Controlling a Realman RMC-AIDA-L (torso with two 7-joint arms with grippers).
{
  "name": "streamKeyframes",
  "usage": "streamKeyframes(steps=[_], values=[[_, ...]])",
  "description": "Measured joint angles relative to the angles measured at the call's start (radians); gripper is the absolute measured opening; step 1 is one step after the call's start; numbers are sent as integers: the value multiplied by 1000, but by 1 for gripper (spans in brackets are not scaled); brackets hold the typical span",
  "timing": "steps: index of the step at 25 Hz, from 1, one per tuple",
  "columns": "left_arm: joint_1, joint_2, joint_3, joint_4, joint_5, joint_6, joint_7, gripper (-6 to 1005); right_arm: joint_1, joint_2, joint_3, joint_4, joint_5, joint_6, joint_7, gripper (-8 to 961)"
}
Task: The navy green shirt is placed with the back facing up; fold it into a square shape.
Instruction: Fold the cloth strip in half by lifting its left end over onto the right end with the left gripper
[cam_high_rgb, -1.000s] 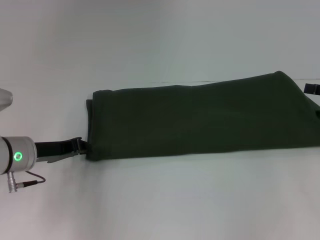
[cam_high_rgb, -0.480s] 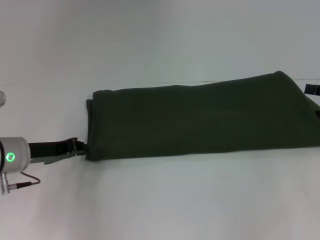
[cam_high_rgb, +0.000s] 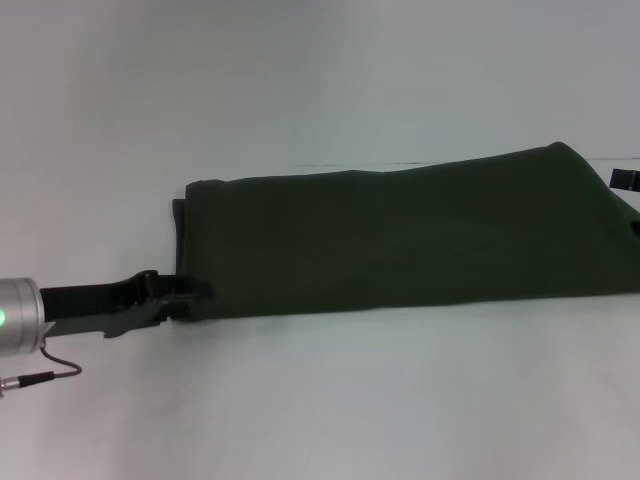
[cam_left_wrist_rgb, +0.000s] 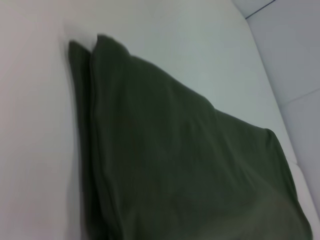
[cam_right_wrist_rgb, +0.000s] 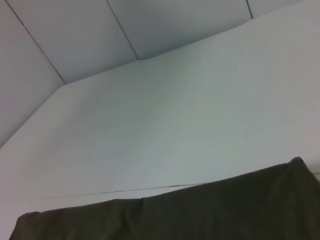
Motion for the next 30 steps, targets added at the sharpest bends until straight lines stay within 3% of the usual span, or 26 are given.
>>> streamKeyframes(steps=[7, 19, 30], values=[[-29, 28, -1, -85, 43, 7, -66, 618, 4, 2, -8, 0, 0, -5, -7, 778], [-37, 32, -6, -97, 79, -70, -176, 883, 14, 10, -9, 0, 0, 1, -41, 778], [-53, 38, 2, -122, 107, -84, -269, 879, 36, 7, -9, 0, 0, 3, -45, 777]])
